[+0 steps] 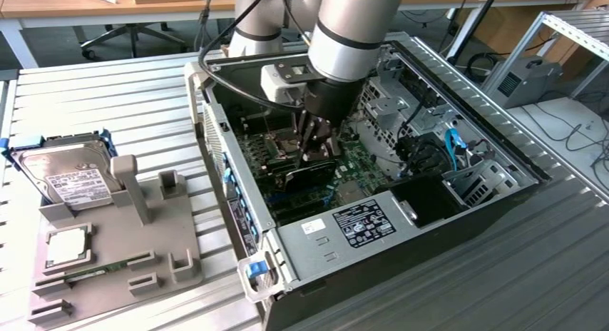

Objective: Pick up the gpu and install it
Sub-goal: 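Press down on the gpu until it lock into place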

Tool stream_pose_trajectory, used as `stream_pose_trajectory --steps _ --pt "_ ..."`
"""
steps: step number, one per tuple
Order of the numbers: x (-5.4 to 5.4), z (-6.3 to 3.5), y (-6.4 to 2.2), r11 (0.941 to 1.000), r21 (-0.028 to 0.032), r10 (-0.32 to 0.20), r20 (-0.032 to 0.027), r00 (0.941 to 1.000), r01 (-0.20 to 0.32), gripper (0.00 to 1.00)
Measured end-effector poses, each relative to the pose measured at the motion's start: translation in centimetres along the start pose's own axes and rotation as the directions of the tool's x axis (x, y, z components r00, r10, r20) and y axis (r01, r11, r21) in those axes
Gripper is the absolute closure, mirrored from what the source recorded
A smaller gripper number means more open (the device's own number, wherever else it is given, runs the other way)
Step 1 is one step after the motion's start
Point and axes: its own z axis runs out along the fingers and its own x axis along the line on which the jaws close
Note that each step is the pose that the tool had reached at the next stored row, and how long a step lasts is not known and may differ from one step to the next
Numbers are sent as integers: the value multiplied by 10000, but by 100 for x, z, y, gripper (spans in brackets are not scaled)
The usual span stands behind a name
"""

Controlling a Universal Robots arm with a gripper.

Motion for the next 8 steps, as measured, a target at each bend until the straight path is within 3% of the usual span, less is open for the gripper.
stream_pose_trajectory --steps 8 --pt "1 91 202 10000 0 -1 0 10000 1 89"
